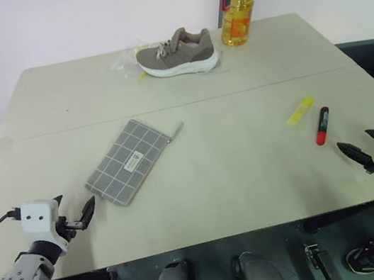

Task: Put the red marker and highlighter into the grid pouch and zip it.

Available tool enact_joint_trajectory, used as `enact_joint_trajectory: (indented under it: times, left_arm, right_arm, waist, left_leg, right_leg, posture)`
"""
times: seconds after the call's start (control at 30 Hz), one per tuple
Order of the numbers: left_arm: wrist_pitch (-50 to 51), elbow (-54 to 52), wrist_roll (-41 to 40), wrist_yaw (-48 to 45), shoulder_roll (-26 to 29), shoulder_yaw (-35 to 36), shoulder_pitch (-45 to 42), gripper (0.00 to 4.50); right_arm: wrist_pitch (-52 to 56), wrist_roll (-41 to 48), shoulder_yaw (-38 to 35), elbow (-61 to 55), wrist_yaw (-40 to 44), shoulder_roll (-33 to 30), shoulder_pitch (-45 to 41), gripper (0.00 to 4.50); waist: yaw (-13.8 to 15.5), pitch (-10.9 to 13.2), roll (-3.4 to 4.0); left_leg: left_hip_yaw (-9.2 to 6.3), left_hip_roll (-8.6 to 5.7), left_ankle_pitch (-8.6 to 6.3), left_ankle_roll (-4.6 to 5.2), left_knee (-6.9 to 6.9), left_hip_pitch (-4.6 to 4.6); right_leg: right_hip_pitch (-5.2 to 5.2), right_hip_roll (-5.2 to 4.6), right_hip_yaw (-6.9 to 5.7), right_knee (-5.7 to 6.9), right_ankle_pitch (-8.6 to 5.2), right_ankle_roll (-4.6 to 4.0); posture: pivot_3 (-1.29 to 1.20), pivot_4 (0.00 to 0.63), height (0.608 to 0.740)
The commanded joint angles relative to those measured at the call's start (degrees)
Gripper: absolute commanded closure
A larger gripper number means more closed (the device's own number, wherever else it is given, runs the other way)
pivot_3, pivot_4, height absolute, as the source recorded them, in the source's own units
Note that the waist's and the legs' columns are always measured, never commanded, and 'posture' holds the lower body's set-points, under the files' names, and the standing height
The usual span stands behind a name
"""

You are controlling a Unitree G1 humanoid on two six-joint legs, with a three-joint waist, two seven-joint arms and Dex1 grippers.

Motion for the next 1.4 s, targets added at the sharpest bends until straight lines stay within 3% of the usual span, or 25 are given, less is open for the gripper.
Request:
enact_joint_trajectory:
  times: [0.03, 0.53, 0.97, 1.0, 1.03, 1.1, 1.3, 1.4]
  left_arm:
    - [-1.1, -1.2, -0.3, -0.3, 0.5, 1.1, -0.2, 0.23]
    - [-2.6, -1.2, 0.5, 1.1, -0.4, 1.3, -0.4, 0.23]
    - [-10.5, 0.1, 6.4, 1.9, -0.5, 0.2, 1.5, 0.23]
    - [-11.3, 0.3, 7.5, 1.7, -0.1, -0.2, 1.9, 0.00]
    - [-11.9, 0.3, 8.2, 1.7, 0.0, -0.3, 2.3, 0.00]
    - [-13.0, 0.5, 9.4, 1.9, 0.2, -0.1, 2.9, 0.00]
    - [-16.6, 1.6, 11.7, 0.3, 1.8, -0.5, 4.6, 0.00]
    - [-19.2, 2.7, 15.2, -0.1, 3.5, -1.8, 5.0, 0.00]
  right_arm:
    - [-0.9, 0.2, -0.5, -1.3, -0.3, -0.4, -0.1, 0.00]
    - [-0.3, 0.5, 4.1, -2.3, -0.1, -0.7, -6.0, 0.00]
    - [10.4, 0.1, 23.4, -16.6, -3.1, 8.3, -24.7, 0.00]
    - [10.2, -1.3, 25.7, -16.3, -3.4, 9.2, -26.3, 0.39]
    - [10.4, -3.0, 28.6, -15.4, -4.0, 10.6, -28.3, 0.52]
    - [10.5, -6.8, 35.1, -11.8, -5.6, 15.9, -34.5, 1.34]
    - [9.0, -12.3, 42.4, -2.5, -7.0, 24.9, -43.5, 4.33]
    - [5.8, -15.9, 45.0, 4.4, -9.0, 28.8, -46.3, 4.43]
  waist:
    - [0.0, 0.0, 0.00]
    - [0.0, 0.0, 0.01]
    - [-0.1, 0.0, 0.02]
    - [-0.1, 0.0, 0.01]
    - [-0.1, 0.0, 0.01]
    - [-0.5, 0.0, 0.01]
    - [-0.4, 0.0, -0.03]
    - [-0.2, -0.1, -0.09]
  left_leg:
    - [0.00, 0.00, 0.00, 0.00, 0.00, 0.00]
    - [0.00, 0.00, 0.03, 0.05, 0.04, 0.00]
    - [0.02, 0.02, 0.02, 0.06, 0.06, 0.00]
    - [0.02, 0.02, 0.01, 0.06, 0.07, 0.00]
    - [0.02, 0.02, 0.01, 0.05, 0.07, 0.00]
    - [0.02, 0.02, -0.01, 0.03, 0.06, 0.00]
    - [0.02, 0.02, -0.04, -0.03, 0.01, -0.02]
    - [0.02, 0.01, -0.10, -0.10, 0.07, -0.02]
  right_leg:
    - [0.00, 0.00, 0.00, 0.00, 0.00, 0.00]
    - [0.02, 0.01, -0.01, 0.01, 0.01, 0.00]
    - [-0.07, -0.03, -0.07, 0.07, 0.04, -0.03]
    - [-0.07, -0.04, -0.06, 0.04, 0.04, -0.04]
    - [-0.06, -0.05, -0.06, 0.03, 0.04, -0.05]
    - [-0.09, -0.07, -0.06, 0.01, 0.05, -0.06]
    - [-0.34, -0.08, -0.06, 0.28, 0.13, -0.16]
    - [-0.37, -0.11, -0.03, 0.40, 0.13, -0.17]
  posture:
    - [0.00, 0.150, 0.731]
    - [0.00, 0.150, 0.731]
    - [0.00, 0.150, 0.731]
    - [0.00, 0.150, 0.731]
    - [0.00, 0.150, 0.731]
    - [0.00, 0.150, 0.731]
    - [0.00, 0.150, 0.731]
    - [0.00, 0.150, 0.731]
